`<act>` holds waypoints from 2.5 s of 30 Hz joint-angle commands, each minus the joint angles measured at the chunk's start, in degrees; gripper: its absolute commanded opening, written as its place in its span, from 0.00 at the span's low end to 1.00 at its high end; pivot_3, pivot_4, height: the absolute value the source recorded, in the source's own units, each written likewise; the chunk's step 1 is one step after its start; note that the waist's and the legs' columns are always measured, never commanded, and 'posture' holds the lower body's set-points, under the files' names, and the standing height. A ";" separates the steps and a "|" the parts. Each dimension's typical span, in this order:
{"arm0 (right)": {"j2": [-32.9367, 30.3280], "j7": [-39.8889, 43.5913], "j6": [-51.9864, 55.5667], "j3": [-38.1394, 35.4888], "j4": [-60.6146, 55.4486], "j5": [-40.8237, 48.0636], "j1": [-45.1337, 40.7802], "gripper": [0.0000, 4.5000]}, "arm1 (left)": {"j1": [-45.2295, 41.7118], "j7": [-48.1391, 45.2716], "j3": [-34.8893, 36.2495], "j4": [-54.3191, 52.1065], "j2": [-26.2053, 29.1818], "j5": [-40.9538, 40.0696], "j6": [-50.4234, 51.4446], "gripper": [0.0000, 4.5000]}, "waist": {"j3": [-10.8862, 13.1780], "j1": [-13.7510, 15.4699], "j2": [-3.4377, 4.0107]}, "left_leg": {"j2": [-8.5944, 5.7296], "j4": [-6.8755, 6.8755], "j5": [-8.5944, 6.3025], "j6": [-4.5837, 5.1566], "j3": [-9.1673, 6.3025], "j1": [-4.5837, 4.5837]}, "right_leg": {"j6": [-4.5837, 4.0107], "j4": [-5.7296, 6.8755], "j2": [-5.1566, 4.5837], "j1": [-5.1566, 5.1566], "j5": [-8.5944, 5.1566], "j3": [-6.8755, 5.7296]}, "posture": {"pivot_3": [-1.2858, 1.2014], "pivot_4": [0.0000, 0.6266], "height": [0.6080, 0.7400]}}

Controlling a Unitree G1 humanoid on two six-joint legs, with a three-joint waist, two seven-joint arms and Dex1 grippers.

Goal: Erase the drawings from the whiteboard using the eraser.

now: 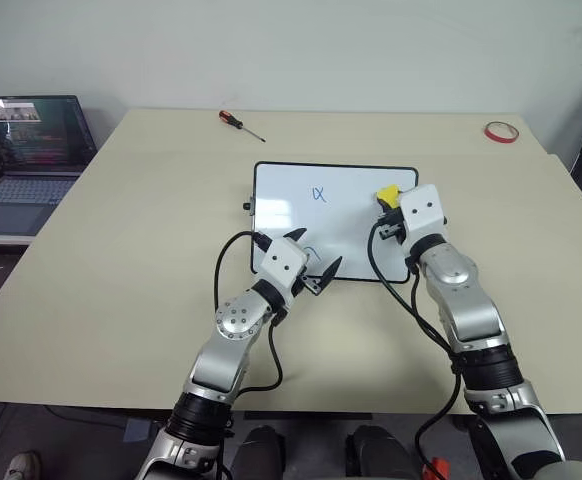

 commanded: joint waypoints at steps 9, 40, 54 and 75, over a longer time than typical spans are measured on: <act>-3.63 1.90 8.91 -2.77 -6.09 -0.11 6.44 0.24 | 0.54 0.27 0.19 -2.20 0.00 -0.38 -0.64 1.00 | -0.02 -0.24 -0.03 | 0.00 -0.01 0.00 0.00 0.06 0.04 | 0.01 0.01 0.01 0.02 0.01 0.01 | 0.52 0.24 1.00; -0.86 3.06 4.21 -2.90 3.48 2.69 1.52 0.24 | 3.05 0.61 -0.02 -5.84 0.57 0.07 0.60 1.00 | -0.03 0.00 -0.10 | 0.01 -0.02 0.00 0.00 -0.02 0.00 | 0.01 -0.04 -0.02 0.03 0.00 0.04 | 0.52 0.24 1.00; -1.92 6.79 4.26 -2.73 -11.55 5.60 12.97 0.24 | 6.70 -0.61 0.81 -8.41 3.27 -0.89 0.71 1.00 | -0.03 -0.41 -0.14 | 0.02 -0.06 0.00 0.00 0.04 0.08 | 0.02 -0.04 0.02 0.03 0.01 0.04 | 0.52 0.24 1.00; -9.15 10.49 -23.40 -6.38 -18.12 1.85 34.19 0.24 | 18.35 8.22 11.25 -10.63 1.29 -3.30 -4.25 1.00 | 0.16 -0.21 -0.19 | 0.03 -0.12 -0.03 -0.01 0.06 -0.08 | 0.04 -0.15 -0.02 -0.08 -0.06 0.08 | 0.52 0.24 1.00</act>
